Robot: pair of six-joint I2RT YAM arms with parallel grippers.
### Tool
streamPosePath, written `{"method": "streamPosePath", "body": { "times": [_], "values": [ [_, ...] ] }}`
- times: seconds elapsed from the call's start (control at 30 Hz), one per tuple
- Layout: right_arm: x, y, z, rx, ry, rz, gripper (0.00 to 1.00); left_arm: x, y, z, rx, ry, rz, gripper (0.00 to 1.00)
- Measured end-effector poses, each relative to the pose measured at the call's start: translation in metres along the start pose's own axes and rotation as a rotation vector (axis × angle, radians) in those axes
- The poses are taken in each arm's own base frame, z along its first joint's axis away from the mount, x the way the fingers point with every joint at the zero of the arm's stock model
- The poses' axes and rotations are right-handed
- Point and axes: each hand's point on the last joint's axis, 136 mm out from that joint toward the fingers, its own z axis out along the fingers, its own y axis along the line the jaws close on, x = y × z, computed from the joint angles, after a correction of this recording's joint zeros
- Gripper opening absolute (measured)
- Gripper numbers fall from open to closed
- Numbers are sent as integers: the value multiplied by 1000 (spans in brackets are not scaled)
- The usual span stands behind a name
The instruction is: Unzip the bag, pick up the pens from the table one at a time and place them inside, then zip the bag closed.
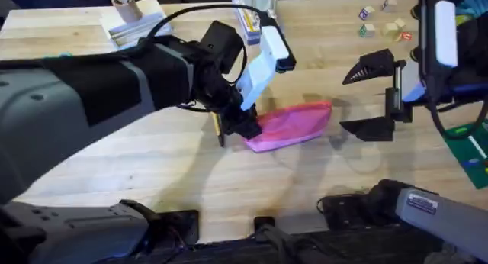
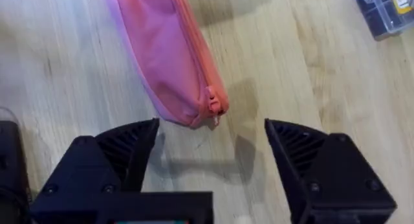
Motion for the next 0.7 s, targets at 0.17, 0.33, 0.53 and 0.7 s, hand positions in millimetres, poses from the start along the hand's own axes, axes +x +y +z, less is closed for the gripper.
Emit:
{"method": "streamPosePath", "body": {
  "times": [0.17,0.33,0.53,0.7],
  "values": [
    [0,0,0,0,0,0,997,0,0,0,0,0,0,43],
    [0,0,0,1,0,-1,996,0,0,0,0,0,0,43],
    [2,-2,1,2,0,-2,996,0,0,0,0,0,0,43],
    [6,-4,9,-29,-7,10,994,0,0,0,0,0,0,43]
  ]
}}
